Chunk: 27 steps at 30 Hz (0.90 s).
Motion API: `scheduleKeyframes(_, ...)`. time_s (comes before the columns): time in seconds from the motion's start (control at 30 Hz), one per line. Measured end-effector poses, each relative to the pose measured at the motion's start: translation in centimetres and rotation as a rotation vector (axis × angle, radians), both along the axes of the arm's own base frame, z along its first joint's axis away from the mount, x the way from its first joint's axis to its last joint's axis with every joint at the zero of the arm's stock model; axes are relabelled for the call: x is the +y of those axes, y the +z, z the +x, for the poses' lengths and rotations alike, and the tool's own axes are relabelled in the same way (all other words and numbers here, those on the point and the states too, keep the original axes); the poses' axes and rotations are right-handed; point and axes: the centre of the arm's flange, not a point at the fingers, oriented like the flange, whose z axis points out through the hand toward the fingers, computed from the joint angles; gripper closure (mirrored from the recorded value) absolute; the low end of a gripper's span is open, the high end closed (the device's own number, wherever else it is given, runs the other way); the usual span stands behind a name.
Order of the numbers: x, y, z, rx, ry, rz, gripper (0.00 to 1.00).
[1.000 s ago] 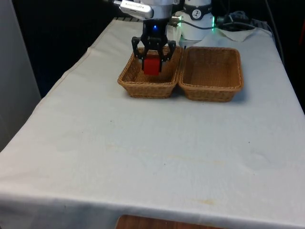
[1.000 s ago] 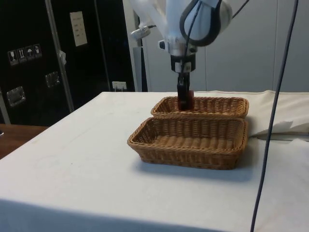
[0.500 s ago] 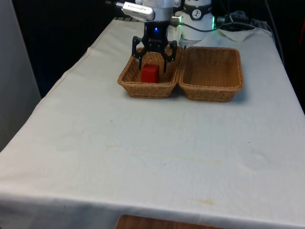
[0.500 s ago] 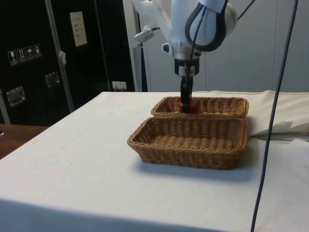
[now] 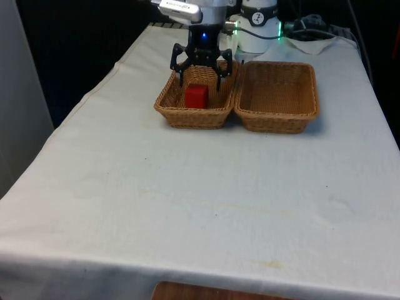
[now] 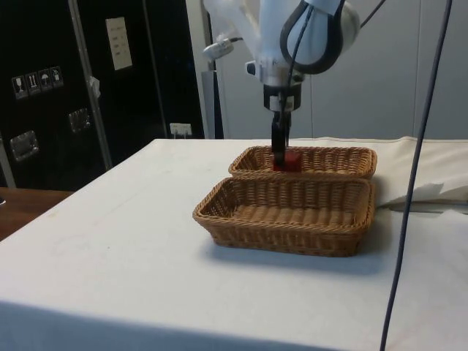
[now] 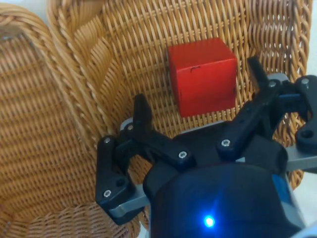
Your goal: Pick up the red cube and place it into the right basket.
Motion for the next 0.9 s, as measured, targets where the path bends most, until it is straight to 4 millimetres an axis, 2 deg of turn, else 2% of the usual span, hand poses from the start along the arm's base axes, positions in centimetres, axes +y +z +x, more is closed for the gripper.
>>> scheduleKeyframes(0.2, 0.2, 1.7, 0.4, -0.021, -0.002, 0.02, 0.0)
scheduleKeyframes(0.33, 0.9, 3.5, 1.5, -0.036, 0.002, 0.035, 0.0)
scheduleKeyframes(0.9, 4.4, 5.6, 5.9, -0.084, 0.017, 0.026, 0.0)
